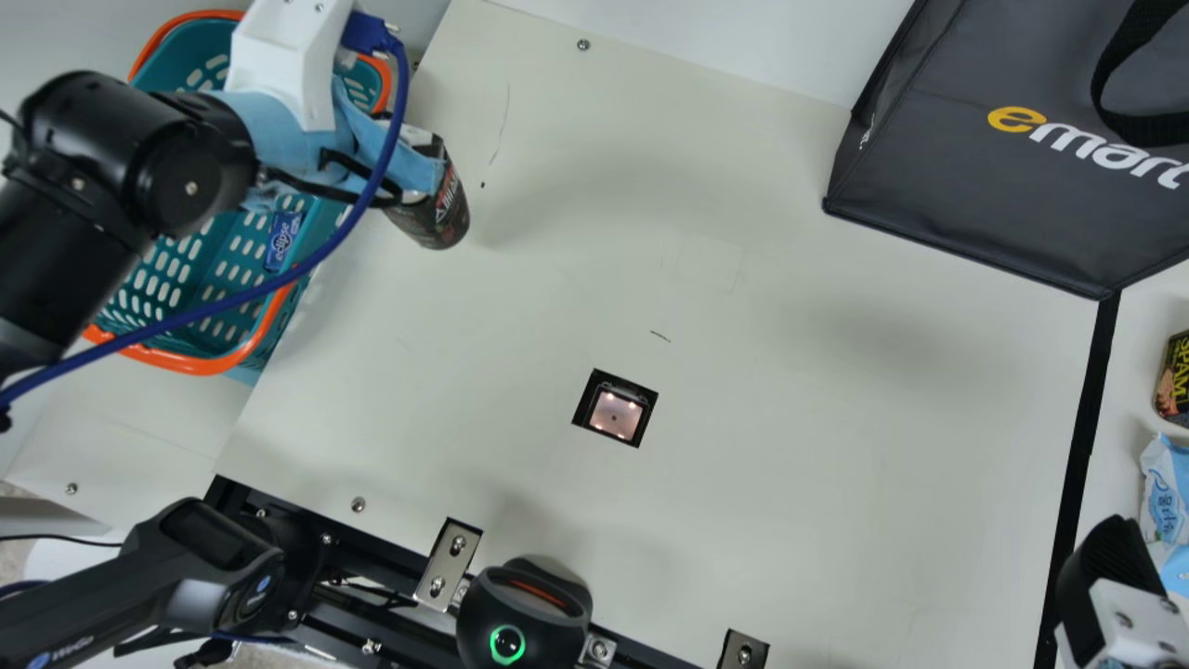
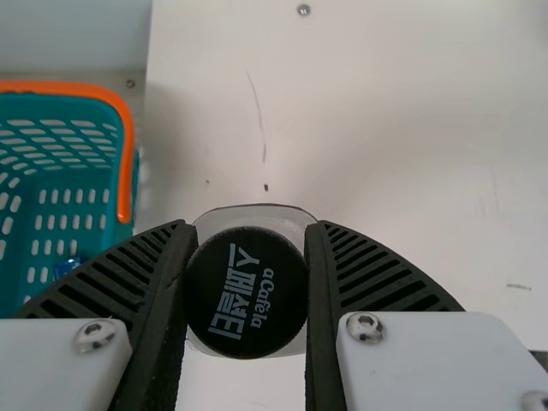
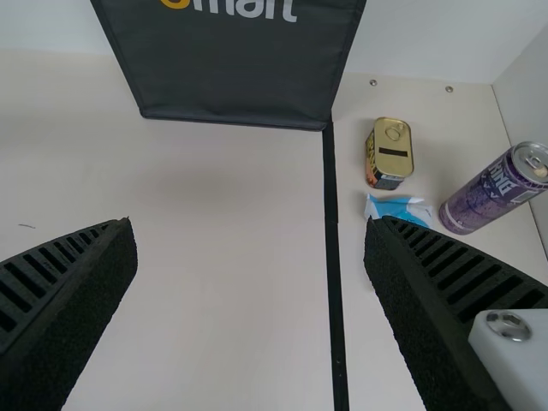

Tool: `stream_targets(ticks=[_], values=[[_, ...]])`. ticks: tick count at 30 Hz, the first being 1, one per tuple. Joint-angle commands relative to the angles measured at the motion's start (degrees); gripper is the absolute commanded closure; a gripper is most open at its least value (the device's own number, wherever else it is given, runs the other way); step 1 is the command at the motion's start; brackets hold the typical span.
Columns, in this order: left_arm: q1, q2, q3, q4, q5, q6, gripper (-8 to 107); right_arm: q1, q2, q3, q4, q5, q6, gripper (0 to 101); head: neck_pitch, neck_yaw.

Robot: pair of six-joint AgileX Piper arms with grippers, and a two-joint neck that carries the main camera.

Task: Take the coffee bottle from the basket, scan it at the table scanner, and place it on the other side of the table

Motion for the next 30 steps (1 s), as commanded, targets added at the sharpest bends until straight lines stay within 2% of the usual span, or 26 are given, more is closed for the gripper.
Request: stream_targets(ticks=[1,11,25,30], values=[[-0.7,-0.1,1.6,0.4,-0.5,-0.7,107,0.0,0.0,0.0,0.0,0.0,0.0,6,-1.7,0.2],[-3.5,-0.9,6.1,2.3,-2.2,-4.3,107,0.0,0.0,0.0,0.0,0.0,0.0,6,-1.7,0.2],[-4.6,-1.5,8.1,3.1,-2.5,-5.5,107,0.0,0.0,0.0,0.0,0.0,0.0,6,-1.7,0.2],[-4.5,-1.7,8.9,3.0,-2.8,-5.1,92,0.0,0.0,0.0,0.0,0.0,0.0,6,-1.7,0.2]])
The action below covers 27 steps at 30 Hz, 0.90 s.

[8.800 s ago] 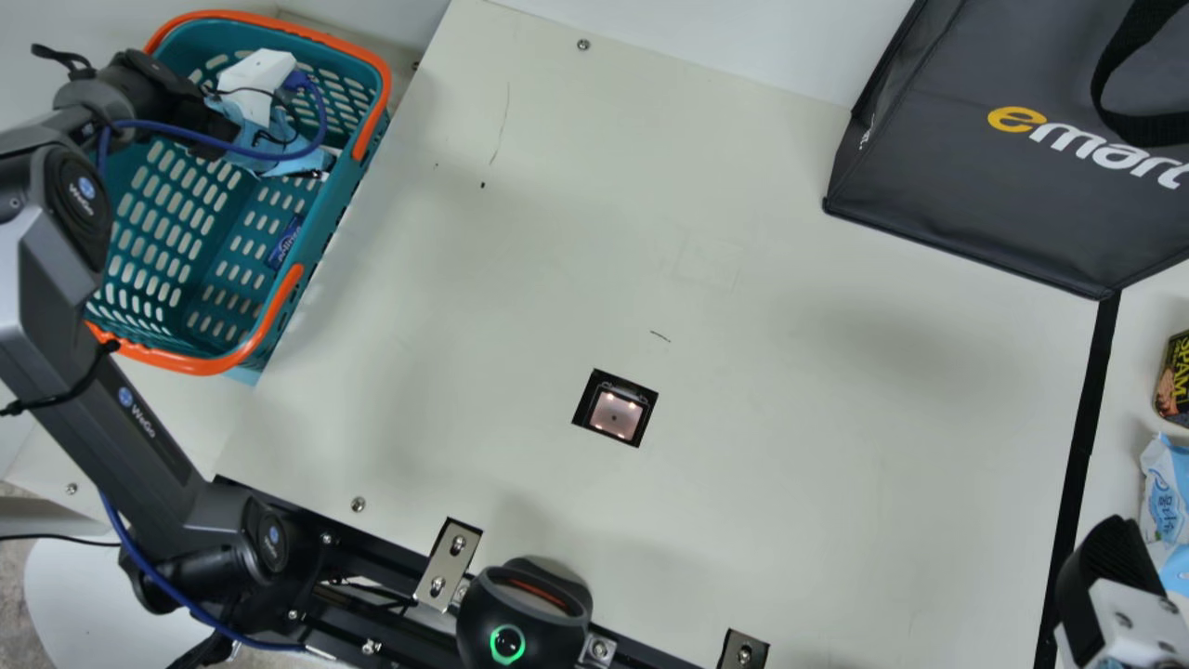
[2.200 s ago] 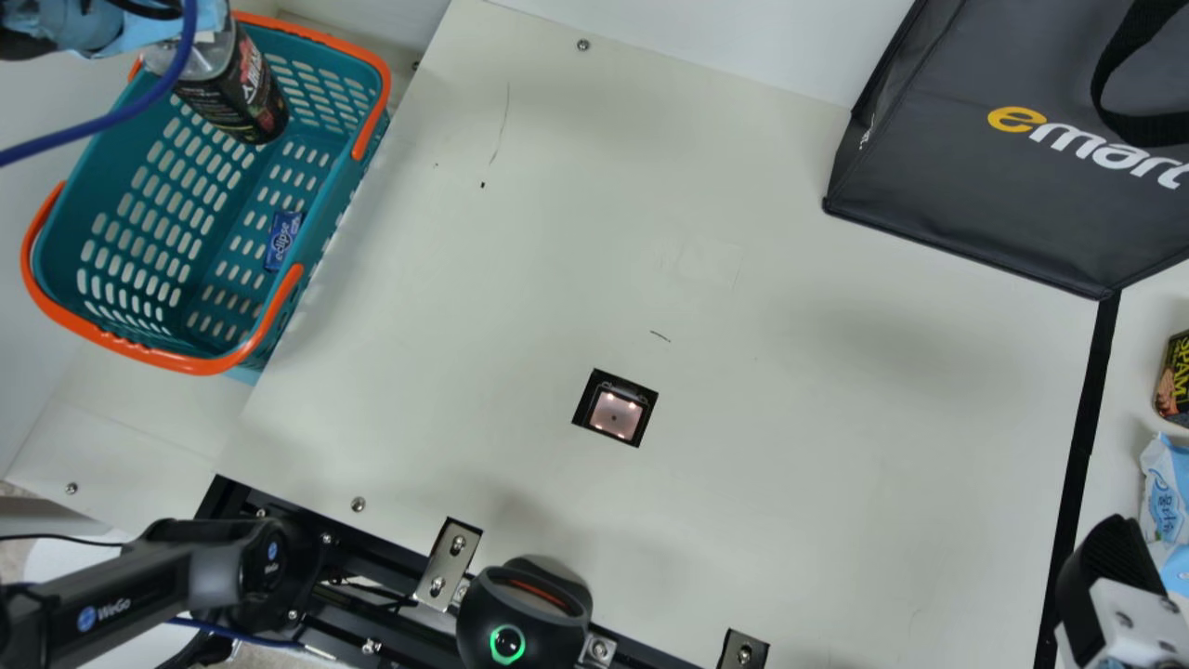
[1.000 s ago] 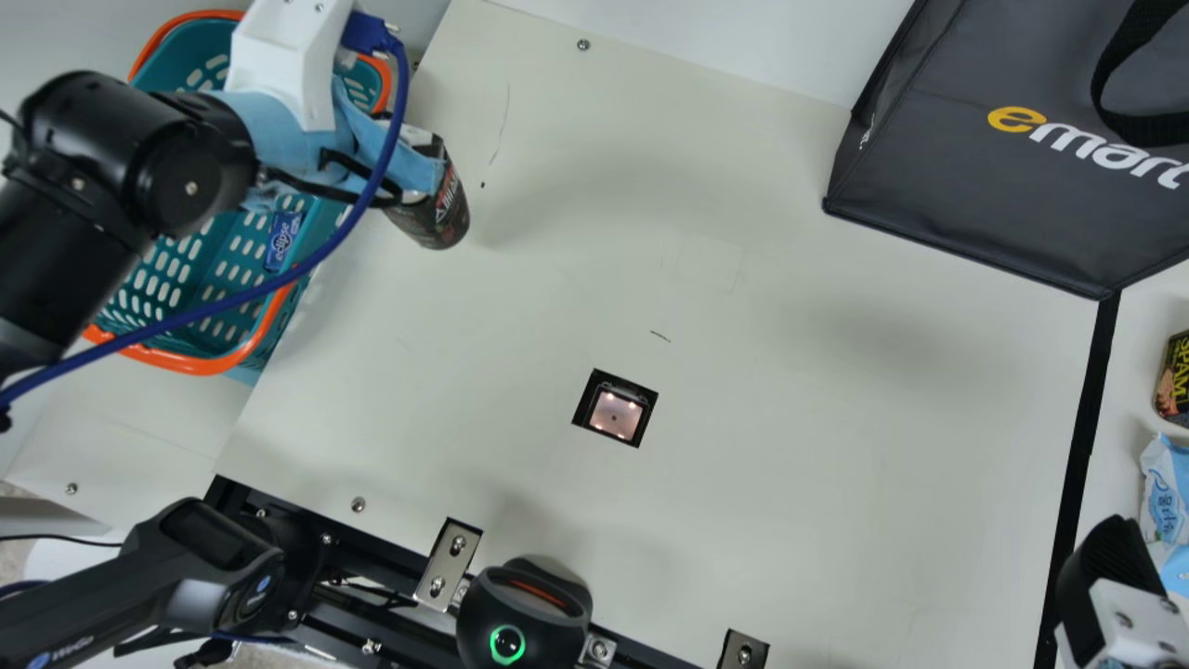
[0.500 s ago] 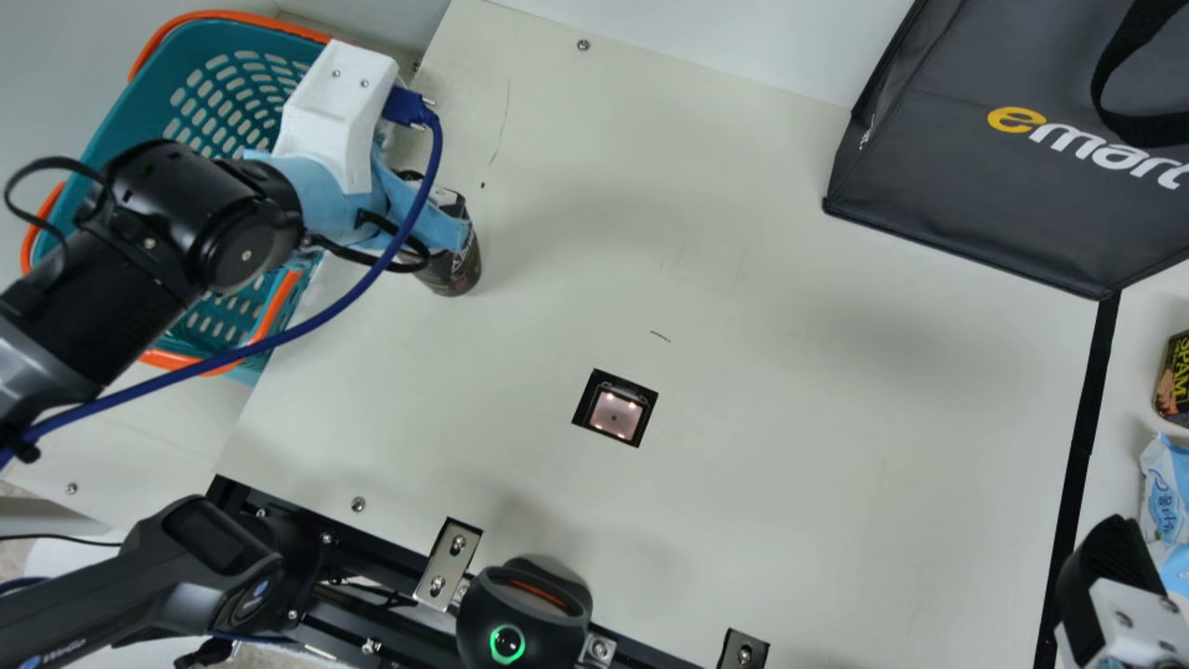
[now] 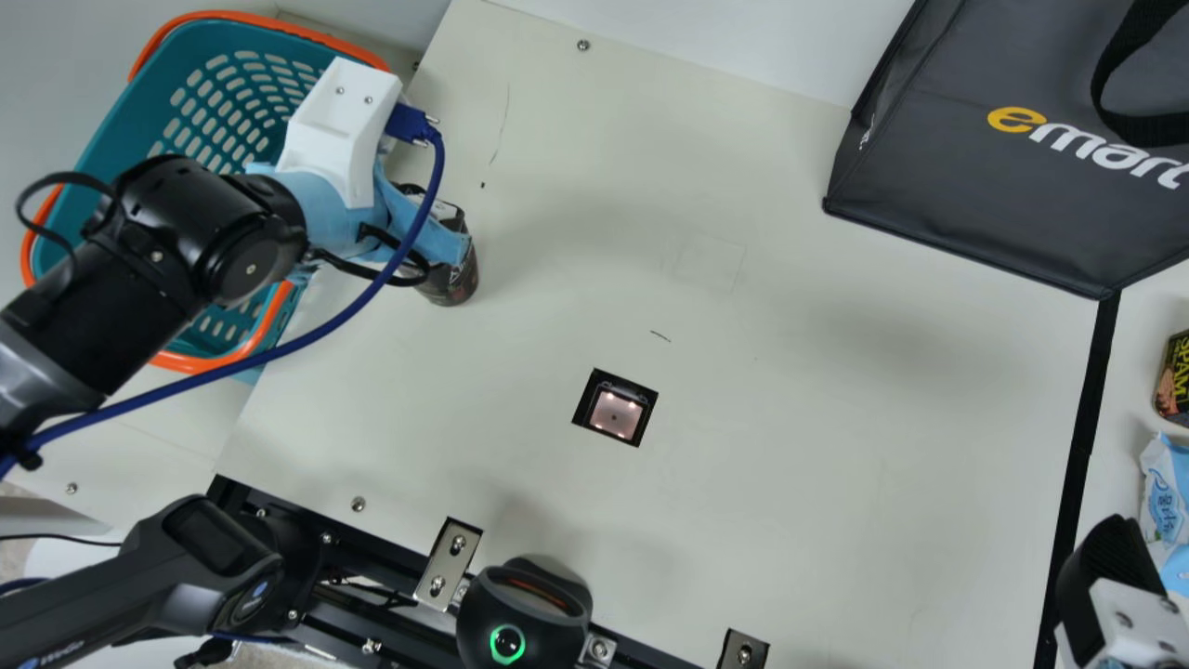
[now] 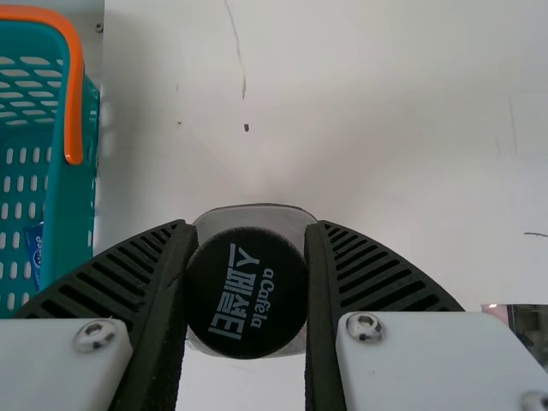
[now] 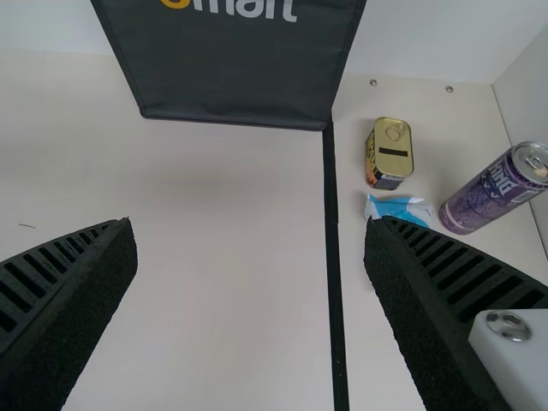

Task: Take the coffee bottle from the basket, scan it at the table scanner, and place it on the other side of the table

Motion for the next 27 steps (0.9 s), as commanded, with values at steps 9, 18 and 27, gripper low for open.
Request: stream_targets(ticks=[9,18,27], values=[[0.5,-0.7,1.4,-0.9,-0.6,1.3,62,0.0,0.0,0.0,0.0,0.0,0.0,6,-1.7,0.2],[1.0,-1.5,2.3,-2.2,-1.0,3.2,32,0.0,0.0,0.0,0.0,0.0,0.0,6,-1.7,0.2],[1.5,-4.3,1.0,-3.0,-0.1,4.0,9,0.0,0.0,0.0,0.0,0.0,0.0,6,-1.7,0.2]])
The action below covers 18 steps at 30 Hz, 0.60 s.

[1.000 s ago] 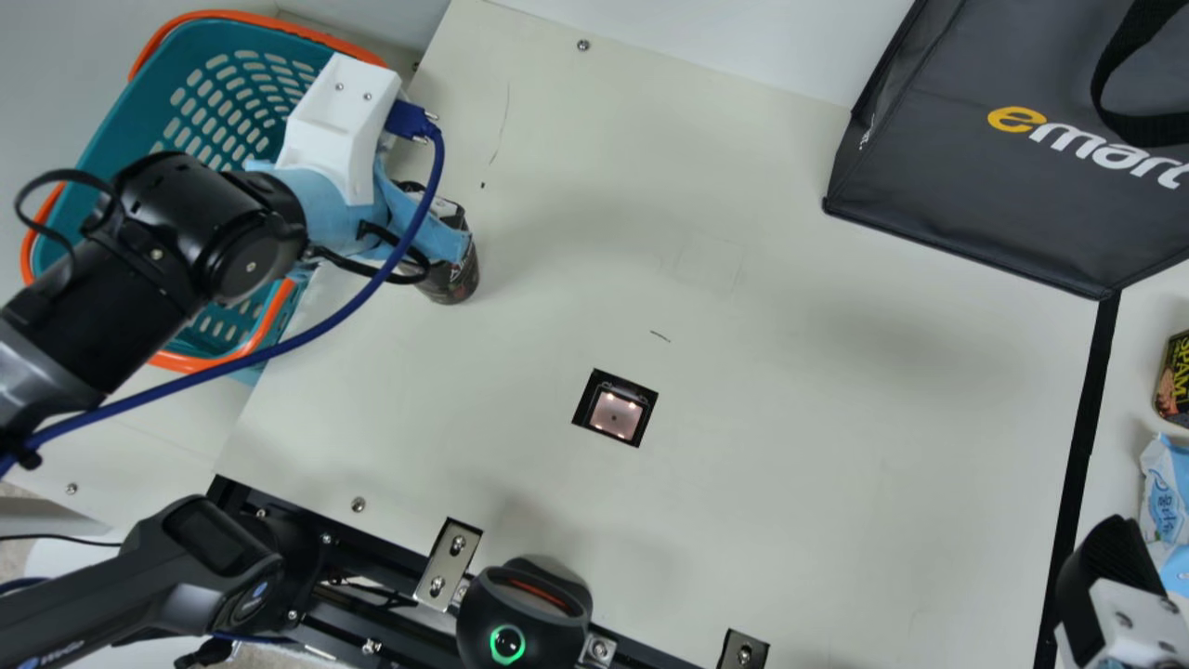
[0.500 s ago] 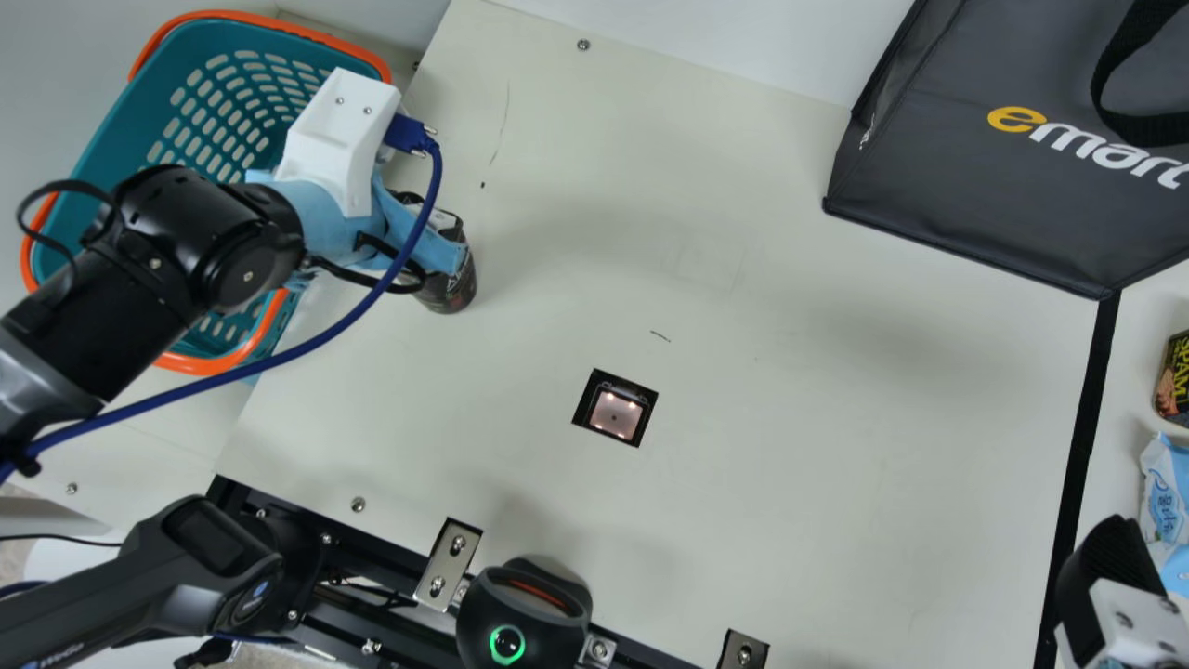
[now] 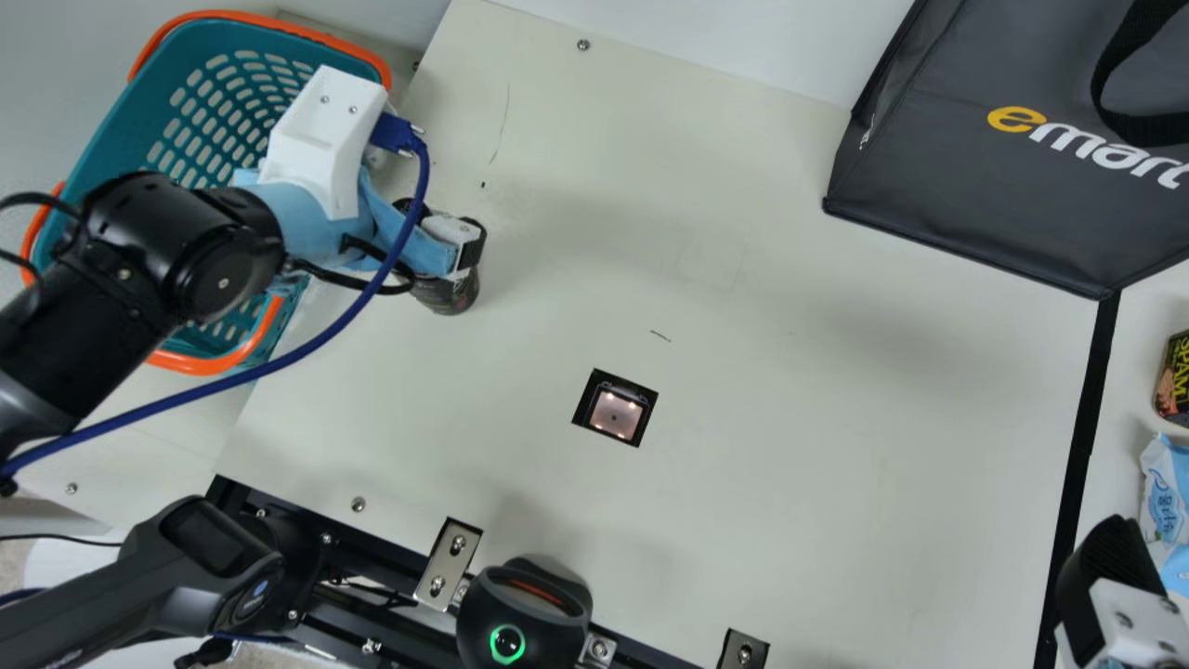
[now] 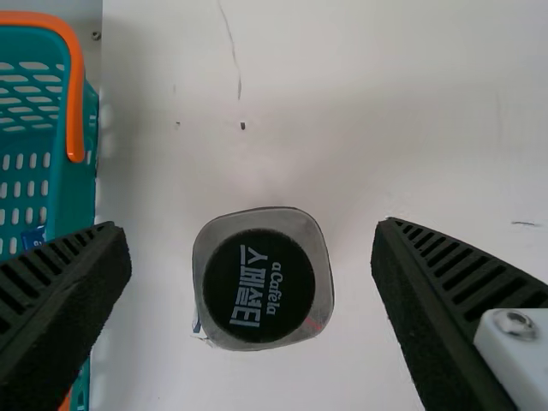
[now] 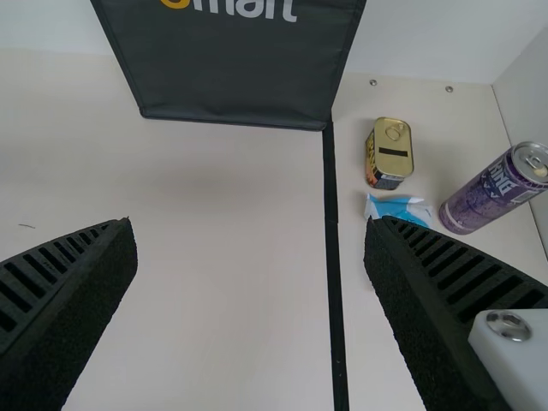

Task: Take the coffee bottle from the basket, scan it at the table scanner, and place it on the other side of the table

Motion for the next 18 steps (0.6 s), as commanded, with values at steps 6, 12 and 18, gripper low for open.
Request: stream_targets(ticks=[6,12,18], values=[[-0.4,-3.8,-2.0,0.3,1.2,-0.3,9,0.0,0.0,0.0,0.0,0.0,0.0,6,-1.7,0.1],[-1.3,-7.6,-2.9,1.3,1.8,-1.4,9,0.0,0.0,0.0,0.0,0.0,0.0,6,-1.7,0.1],[-2.1,-11.5,-3.0,2.5,2.8,-2.3,9,0.0,0.0,0.0,0.0,0.0,0.0,6,-1.7,0.1]])
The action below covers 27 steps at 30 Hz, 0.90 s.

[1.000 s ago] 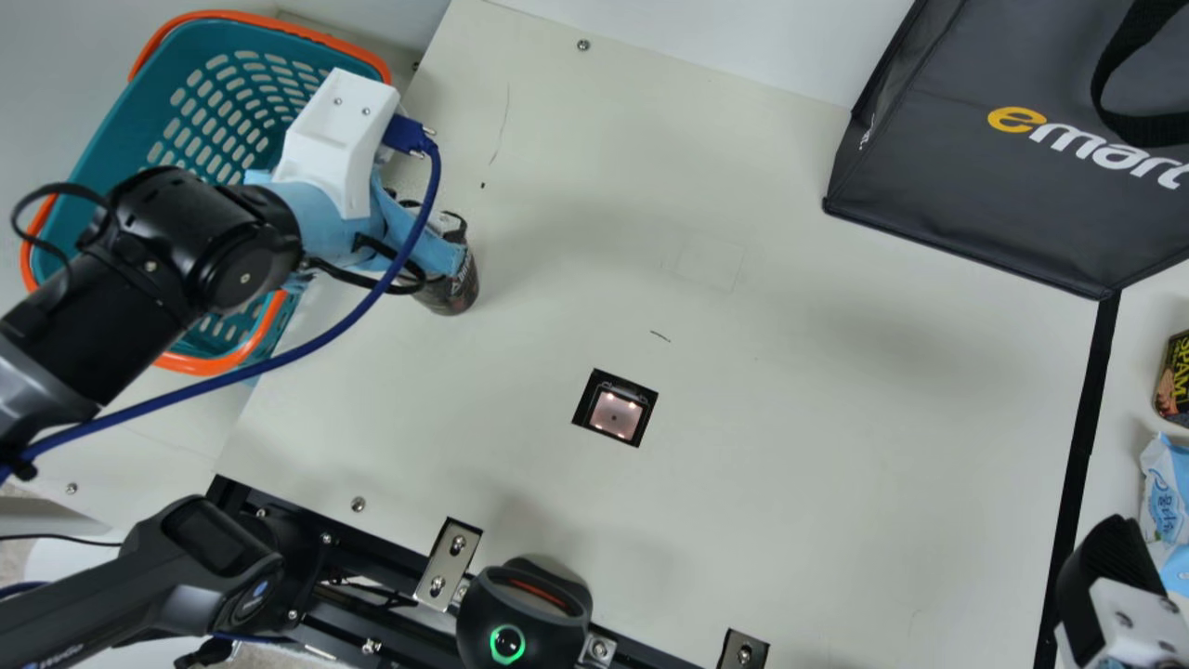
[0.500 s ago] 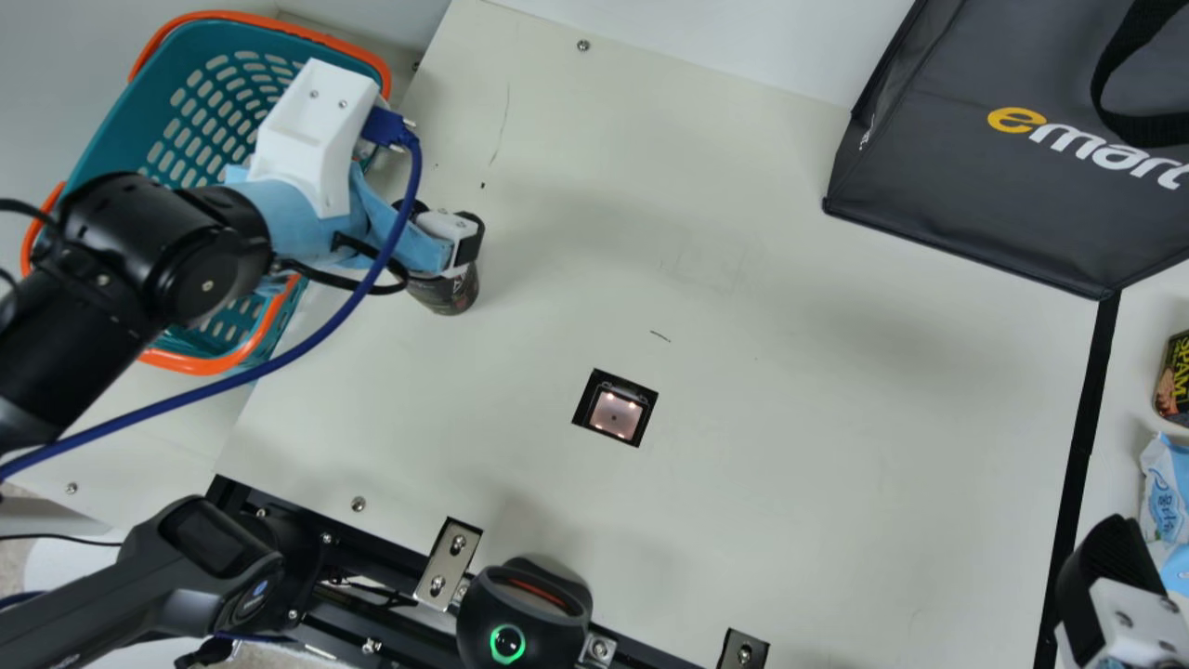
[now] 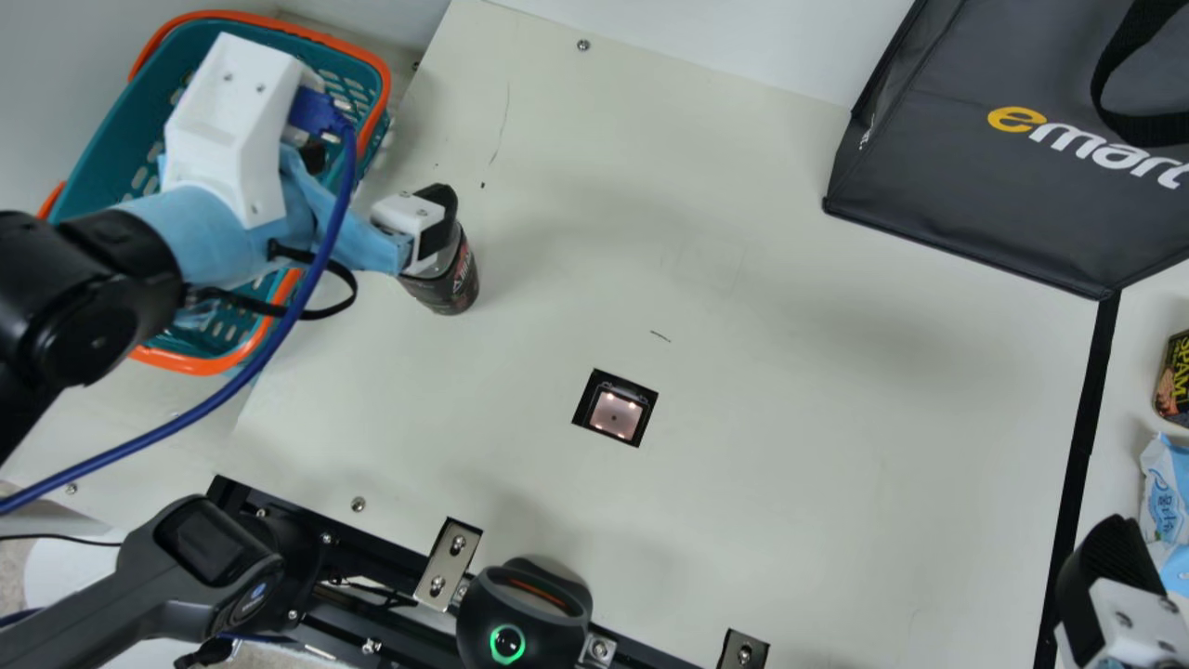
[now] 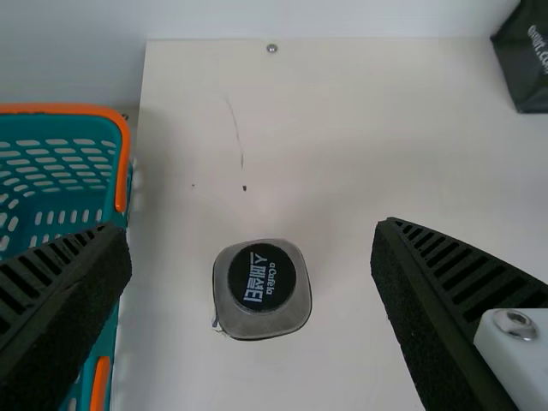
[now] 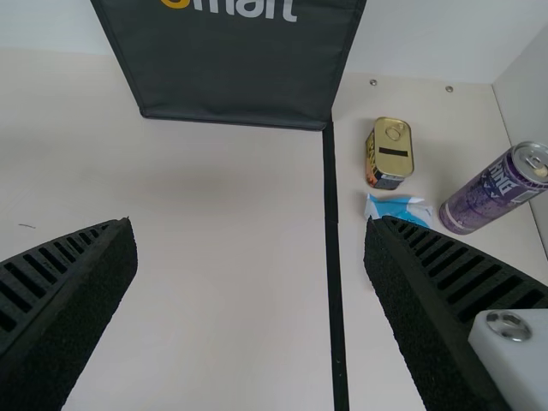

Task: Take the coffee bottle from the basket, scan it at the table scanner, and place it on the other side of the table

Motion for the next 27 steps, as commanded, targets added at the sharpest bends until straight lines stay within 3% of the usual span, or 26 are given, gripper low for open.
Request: stream_targets(ticks=[1,18,27], values=[[-0.2,-1.3,-0.1,0.4,0.4,-0.3,9,0.0,0.0,0.0,0.0,0.0,0.0,6,-1.7,0.2],[-0.6,-4.1,0.0,1.1,2.0,-0.8,9,0.0,0.0,0.0,0.0,0.1,0.0,6,-1.7,0.2],[-0.6,-4.1,0.0,1.1,2.0,-0.8,9,0.0,0.0,0.0,0.0,0.1,0.0,6,-1.7,-11.8]])
